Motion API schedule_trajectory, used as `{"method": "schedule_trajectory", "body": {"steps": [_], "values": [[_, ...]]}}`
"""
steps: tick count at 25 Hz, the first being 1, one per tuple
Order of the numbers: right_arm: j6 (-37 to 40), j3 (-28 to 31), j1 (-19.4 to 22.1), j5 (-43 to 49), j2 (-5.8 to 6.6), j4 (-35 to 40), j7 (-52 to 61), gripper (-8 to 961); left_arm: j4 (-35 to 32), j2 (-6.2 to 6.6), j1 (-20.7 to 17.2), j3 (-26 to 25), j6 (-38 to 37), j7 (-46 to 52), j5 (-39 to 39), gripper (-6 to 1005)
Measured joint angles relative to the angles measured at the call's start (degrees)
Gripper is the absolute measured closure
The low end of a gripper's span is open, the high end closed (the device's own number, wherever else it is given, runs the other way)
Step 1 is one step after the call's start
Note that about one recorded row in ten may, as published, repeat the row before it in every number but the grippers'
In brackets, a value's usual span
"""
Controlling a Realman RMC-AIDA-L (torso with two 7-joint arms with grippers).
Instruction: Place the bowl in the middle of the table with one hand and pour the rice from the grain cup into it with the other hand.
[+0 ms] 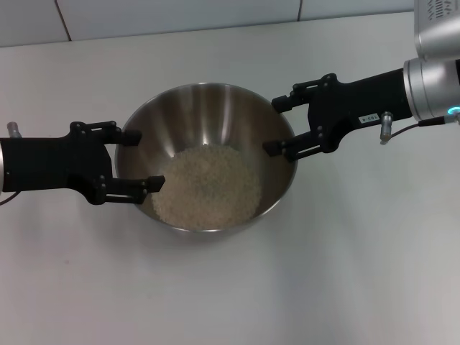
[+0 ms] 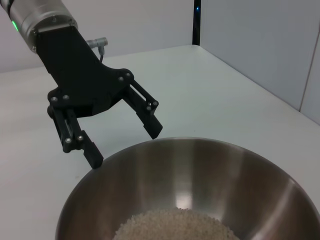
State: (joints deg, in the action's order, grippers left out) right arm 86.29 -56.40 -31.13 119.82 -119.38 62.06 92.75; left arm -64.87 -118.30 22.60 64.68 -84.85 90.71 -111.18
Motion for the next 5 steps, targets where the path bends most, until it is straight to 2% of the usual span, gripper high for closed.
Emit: {"method": "schedule_trajectory", "body": {"steps": [5], "values": [[-0.13, -0.08, 0.02, 0.04, -0.03, -0.12, -0.07, 167, 0.09, 0.0, -0.04, 0.0, 0.03, -0.01, 0.0, 140]]}}
